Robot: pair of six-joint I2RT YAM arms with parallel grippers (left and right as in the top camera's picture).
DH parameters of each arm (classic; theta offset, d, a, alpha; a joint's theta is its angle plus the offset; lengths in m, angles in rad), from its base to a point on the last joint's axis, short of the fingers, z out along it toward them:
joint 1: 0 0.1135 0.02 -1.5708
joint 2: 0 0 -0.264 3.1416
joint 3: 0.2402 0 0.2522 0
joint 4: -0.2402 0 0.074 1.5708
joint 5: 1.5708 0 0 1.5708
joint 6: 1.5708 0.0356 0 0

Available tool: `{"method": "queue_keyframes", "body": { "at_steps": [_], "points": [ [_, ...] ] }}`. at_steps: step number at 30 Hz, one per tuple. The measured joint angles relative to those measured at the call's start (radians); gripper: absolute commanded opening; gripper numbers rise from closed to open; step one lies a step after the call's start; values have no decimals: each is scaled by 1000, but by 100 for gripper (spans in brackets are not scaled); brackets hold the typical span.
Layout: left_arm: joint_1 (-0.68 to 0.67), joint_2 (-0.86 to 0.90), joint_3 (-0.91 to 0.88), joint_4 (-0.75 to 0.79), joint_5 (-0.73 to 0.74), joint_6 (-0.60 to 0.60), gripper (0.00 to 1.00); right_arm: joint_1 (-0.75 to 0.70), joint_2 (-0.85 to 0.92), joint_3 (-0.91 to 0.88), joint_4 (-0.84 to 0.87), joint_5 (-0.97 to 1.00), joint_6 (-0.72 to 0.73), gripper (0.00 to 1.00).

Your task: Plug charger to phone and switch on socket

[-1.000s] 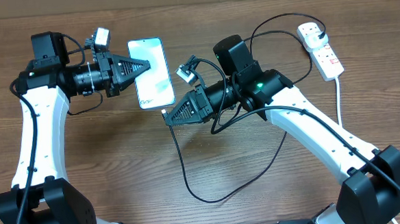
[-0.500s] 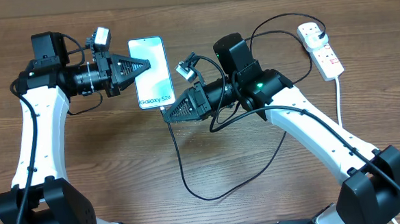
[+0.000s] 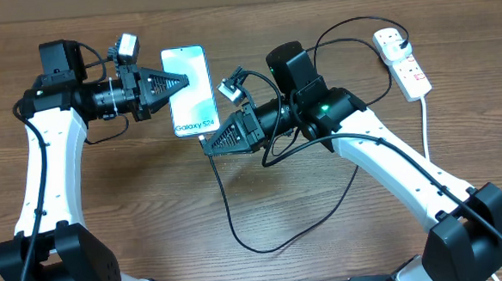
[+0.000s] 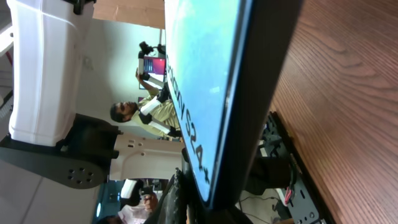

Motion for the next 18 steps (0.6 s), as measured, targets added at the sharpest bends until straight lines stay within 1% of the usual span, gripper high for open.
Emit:
{"method": "queue_keyframes", "body": {
  "at_steps": [18],
  "points": [
    [0, 0, 0, 0, 0, -26, 4, 0, 0, 0, 0, -9, 3, 4]
  ]
}}
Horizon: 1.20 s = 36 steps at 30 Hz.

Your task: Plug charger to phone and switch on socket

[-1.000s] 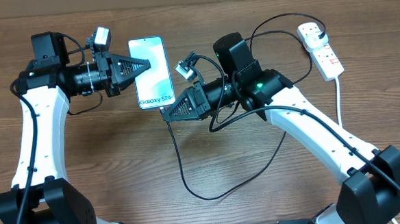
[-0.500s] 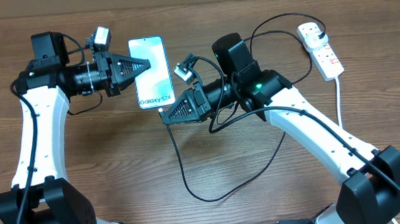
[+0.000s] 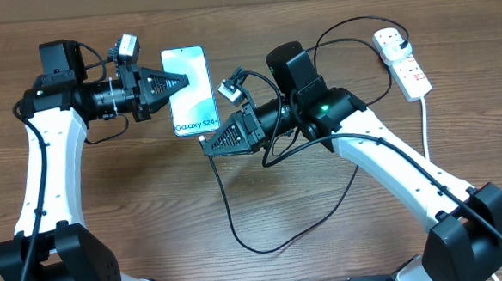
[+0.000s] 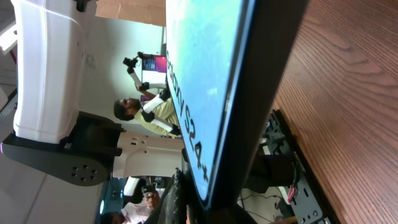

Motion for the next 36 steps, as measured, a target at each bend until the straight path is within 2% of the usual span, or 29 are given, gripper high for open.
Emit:
{"method": "queue_keyframes", "body": {
  "at_steps": [36],
  "points": [
    [0, 0, 0, -1, 0, 0, 4, 5, 0, 0, 42, 38, 46, 4]
  ]
}}
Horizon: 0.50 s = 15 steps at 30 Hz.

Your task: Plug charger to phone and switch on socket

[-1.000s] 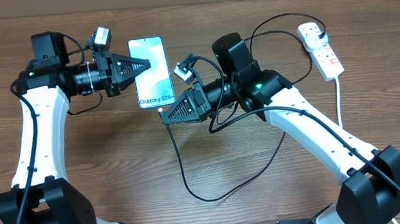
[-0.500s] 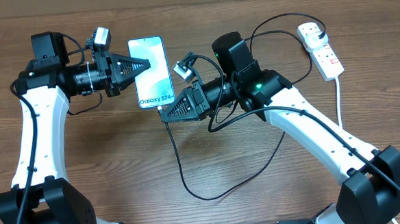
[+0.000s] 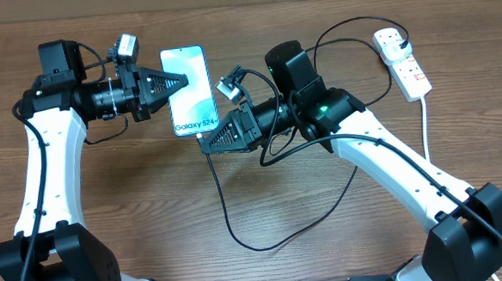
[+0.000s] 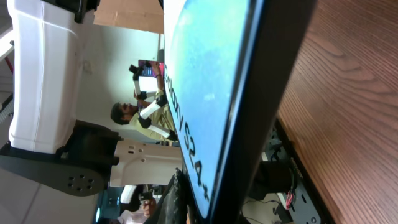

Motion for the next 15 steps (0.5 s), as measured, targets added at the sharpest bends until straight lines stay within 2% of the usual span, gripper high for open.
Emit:
{"method": "queue_keyframes", "body": {
  "at_steps": [15],
  "points": [
    [0, 0, 0, 1, 0, 0, 4, 1, 0, 0, 23, 6, 13, 4]
  ]
}}
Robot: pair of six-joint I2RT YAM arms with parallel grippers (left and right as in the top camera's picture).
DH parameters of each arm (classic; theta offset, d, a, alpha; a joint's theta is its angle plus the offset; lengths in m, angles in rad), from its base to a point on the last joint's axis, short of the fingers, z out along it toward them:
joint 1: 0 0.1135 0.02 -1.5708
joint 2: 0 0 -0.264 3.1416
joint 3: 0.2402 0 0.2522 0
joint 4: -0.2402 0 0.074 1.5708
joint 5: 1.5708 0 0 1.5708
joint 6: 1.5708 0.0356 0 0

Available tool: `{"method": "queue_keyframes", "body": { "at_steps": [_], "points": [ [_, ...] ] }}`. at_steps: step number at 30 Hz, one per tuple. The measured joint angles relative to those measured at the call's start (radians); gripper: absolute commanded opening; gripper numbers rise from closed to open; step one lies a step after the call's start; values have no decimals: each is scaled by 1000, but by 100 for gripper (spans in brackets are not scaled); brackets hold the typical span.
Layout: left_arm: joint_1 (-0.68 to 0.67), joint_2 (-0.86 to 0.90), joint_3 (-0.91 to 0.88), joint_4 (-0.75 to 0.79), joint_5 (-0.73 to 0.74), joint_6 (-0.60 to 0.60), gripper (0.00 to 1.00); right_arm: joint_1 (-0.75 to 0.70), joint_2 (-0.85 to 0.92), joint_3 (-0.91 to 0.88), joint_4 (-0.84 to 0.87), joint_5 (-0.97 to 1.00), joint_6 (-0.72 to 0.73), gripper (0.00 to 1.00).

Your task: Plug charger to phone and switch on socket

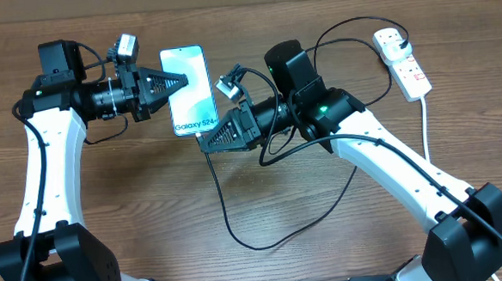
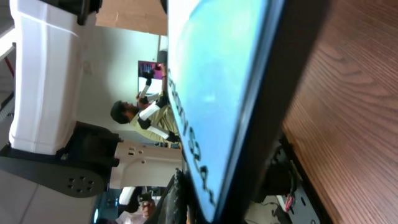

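Note:
The phone (image 1: 192, 83), its lit screen reading "Galaxy S24", lies at the back left of the wooden table. My left gripper (image 1: 182, 82) is shut on its left edge. My right gripper (image 1: 203, 143) is at the phone's bottom edge, shut on the charger plug, which its fingers hide. The black charger cable (image 1: 225, 211) trails from there in a loop toward the front. In the right wrist view the phone (image 2: 211, 93) fills the frame edge-on, very close, with one dark finger (image 2: 173, 202) at the bottom. The white socket strip (image 1: 403, 59) lies at the back right.
The black cable loops across the middle of the table (image 1: 152, 214) and back up behind the right arm to the adapter in the strip. A white lead (image 1: 426, 123) runs from the strip toward the right front.
My right gripper has edged slightly left and closer to the phone's bottom edge. The phone looks larger in the right wrist view. The left arm and the phone have not moved.
Throughout, my left gripper held the phone's left edge. My right gripper with the cable end stood just below the phone's bottom edge and has crept closer at each moment. The socket strip has stayed where it was.

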Motion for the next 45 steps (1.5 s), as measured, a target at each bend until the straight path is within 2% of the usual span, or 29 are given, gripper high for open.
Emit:
{"method": "queue_keyframes", "body": {
  "at_steps": [14, 30, 45],
  "points": [
    [0, 0, 0, 1, 0, -4, 4, 0, 0, 0, 17, 9, 21, 4],
    [14, 8, 0, 13, -4, -18, 4, 16, 0, 0, 78, 73, 123, 4],
    [23, 17, 0, -34, -41, -18, 4, 60, -6, 0, 85, 197, 173, 4]
  ]
}}
